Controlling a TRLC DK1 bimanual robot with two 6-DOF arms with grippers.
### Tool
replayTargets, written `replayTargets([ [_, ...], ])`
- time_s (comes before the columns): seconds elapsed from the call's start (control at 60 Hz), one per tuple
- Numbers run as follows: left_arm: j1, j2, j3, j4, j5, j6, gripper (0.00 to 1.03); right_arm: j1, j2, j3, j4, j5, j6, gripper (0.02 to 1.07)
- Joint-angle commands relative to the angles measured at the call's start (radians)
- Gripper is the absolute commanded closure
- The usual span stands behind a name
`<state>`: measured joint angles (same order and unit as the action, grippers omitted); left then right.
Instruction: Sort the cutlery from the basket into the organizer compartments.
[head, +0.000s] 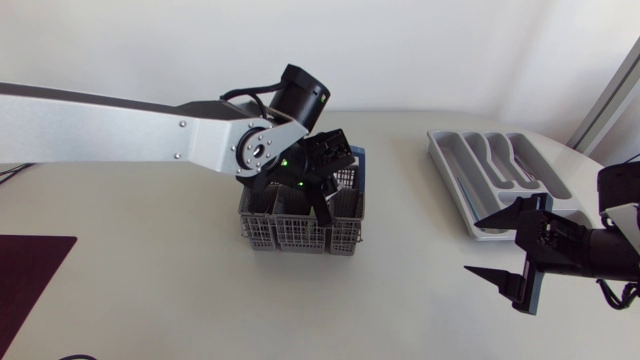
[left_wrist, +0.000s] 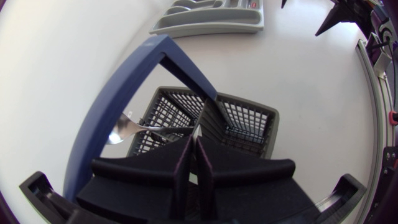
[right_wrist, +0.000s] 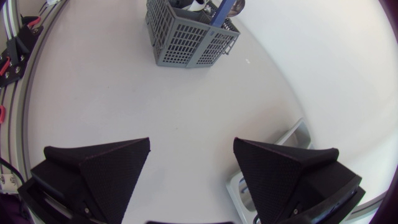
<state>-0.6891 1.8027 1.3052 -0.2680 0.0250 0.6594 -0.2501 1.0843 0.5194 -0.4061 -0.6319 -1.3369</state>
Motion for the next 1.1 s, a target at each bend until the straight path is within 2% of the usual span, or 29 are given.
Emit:
replayTargets([
  [0.0,0.000,-0.057,-0.081,0.027,0.012,-0.018,0.99,0.009,-0.006,-0.033,0.009,-0.003,0.019,0.10],
  [0.067,-0.007,-0.118,-0.156,0.113,0.007,-0.017,0.99,0.012,-0.011,-0.038,0.007,-0.003,0.022,0.10],
  [0.233,-0.033,-0.247,-0.281,0.233,-0.050,-0.009,0.99,0.041,-0.034,-0.045,0.009,0.001,0.050,0.10],
  [0.5,-0.033,-0.417,-0.323,0.300,-0.053,-0.035,0.98,0.112,-0.138,-0.045,0.041,0.012,0.189,0.10],
  [0.683,-0.021,-0.424,-0.331,0.306,-0.053,-0.057,0.98,0.226,-0.202,-0.070,0.092,0.086,0.288,0.10],
  [0.8,-0.020,-0.442,-0.331,0.309,-0.053,-0.087,0.98,0.253,-0.213,-0.067,0.093,0.092,0.331,0.10],
  [1.0,-0.023,-0.479,-0.242,0.222,-0.060,-0.242,0.98,0.379,-0.270,-0.001,0.092,0.187,0.584,0.11],
  [1.083,-0.021,-0.479,-0.196,0.179,-0.060,-0.331,0.98,0.440,-0.284,0.034,0.096,0.236,0.677,0.16],
])
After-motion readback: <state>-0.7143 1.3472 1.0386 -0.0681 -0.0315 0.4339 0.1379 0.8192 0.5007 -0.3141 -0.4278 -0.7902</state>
